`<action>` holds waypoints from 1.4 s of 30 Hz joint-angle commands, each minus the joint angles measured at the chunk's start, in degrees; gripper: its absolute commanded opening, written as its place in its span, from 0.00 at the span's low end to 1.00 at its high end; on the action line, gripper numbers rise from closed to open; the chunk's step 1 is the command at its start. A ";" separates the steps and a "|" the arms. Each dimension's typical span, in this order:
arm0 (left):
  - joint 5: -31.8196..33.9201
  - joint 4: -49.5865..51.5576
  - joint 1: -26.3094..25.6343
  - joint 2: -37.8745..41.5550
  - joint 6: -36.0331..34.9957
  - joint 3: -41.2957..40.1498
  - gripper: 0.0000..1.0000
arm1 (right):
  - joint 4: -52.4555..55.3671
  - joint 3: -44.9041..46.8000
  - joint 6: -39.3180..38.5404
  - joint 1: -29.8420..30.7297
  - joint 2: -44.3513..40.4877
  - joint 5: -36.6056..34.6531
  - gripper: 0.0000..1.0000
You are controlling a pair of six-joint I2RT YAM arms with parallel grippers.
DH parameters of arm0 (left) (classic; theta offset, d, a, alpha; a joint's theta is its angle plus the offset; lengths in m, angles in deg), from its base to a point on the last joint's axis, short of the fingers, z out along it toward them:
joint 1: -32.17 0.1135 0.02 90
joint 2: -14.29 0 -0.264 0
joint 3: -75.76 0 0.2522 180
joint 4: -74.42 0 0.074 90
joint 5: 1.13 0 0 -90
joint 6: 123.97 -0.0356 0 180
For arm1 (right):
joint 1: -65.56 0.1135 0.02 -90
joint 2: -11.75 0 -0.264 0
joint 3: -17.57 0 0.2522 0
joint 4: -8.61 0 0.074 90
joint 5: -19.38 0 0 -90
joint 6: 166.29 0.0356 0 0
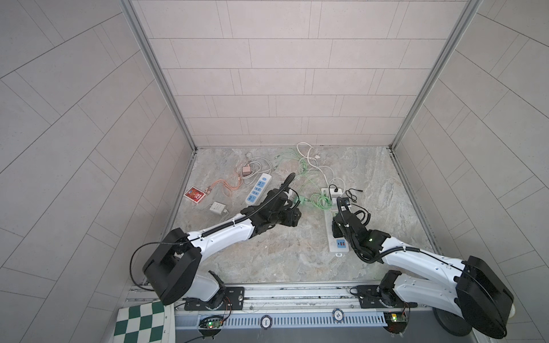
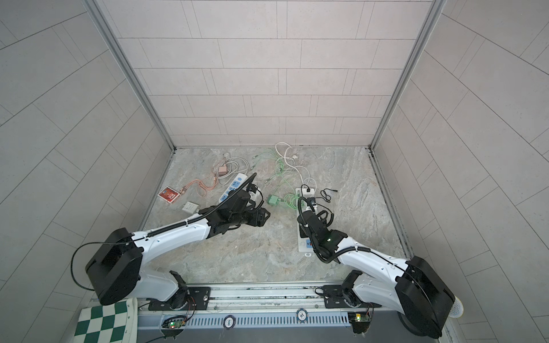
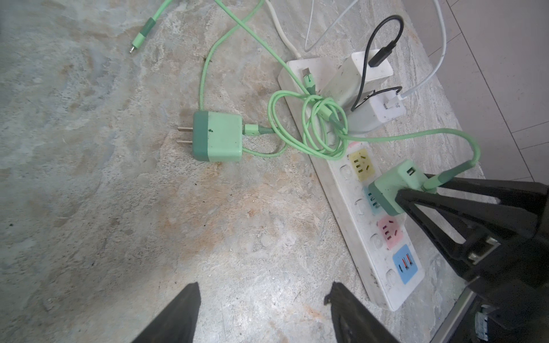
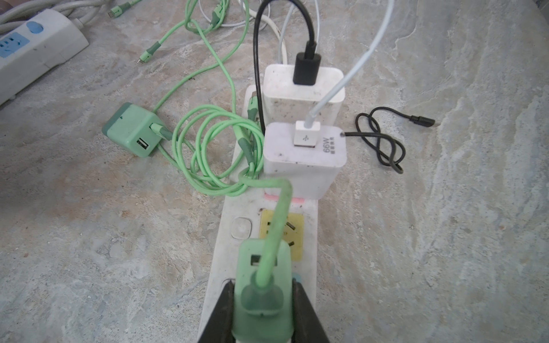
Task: Insert plugs into power strip
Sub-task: Insert the plug into the socket.
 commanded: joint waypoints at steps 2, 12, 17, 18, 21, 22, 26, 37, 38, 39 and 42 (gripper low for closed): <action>0.77 0.67 0.46 1.74 -0.99 0.44 0.75 | 1.52 -0.68 -1.00 -0.19 -4.18 0.19 0.00; 0.59 0.65 0.58 1.70 -0.81 0.11 0.75 | -0.25 0.15 -1.19 -0.61 -2.95 -0.33 0.00; 0.68 0.68 0.59 2.07 -0.81 -0.17 0.75 | -3.00 1.38 -0.84 -0.81 -0.90 -0.25 0.00; 0.70 0.68 0.63 2.20 -0.81 -0.11 0.75 | -3.29 1.45 -0.86 -1.10 -0.49 0.06 0.00; 0.69 0.67 0.58 2.25 -0.93 -0.18 0.75 | -3.72 1.30 -0.88 -1.23 -0.30 0.33 0.00; 0.75 0.84 0.59 2.24 -0.99 -0.17 0.75 | -3.60 1.21 -0.99 -1.20 -0.50 0.34 0.00; 0.77 0.78 0.58 2.24 -0.96 -0.18 0.75 | -3.18 1.07 -1.19 -1.40 -1.09 -0.18 0.00; 0.73 0.79 0.66 2.55 -0.90 -0.52 0.75 | -2.05 2.99 0.83 -1.60 -1.98 1.29 0.00; 0.73 0.75 0.66 2.43 -0.90 -0.53 0.75 | -1.86 3.37 0.83 -1.55 -2.60 1.16 0.00; 0.64 0.62 0.66 2.42 -0.81 -0.53 0.75 | -1.60 3.71 0.96 -1.59 -3.17 0.95 0.00; 0.04 0.36 0.66 2.18 -0.73 -0.47 0.75 | -0.62 4.34 1.32 -1.60 -4.57 0.81 0.00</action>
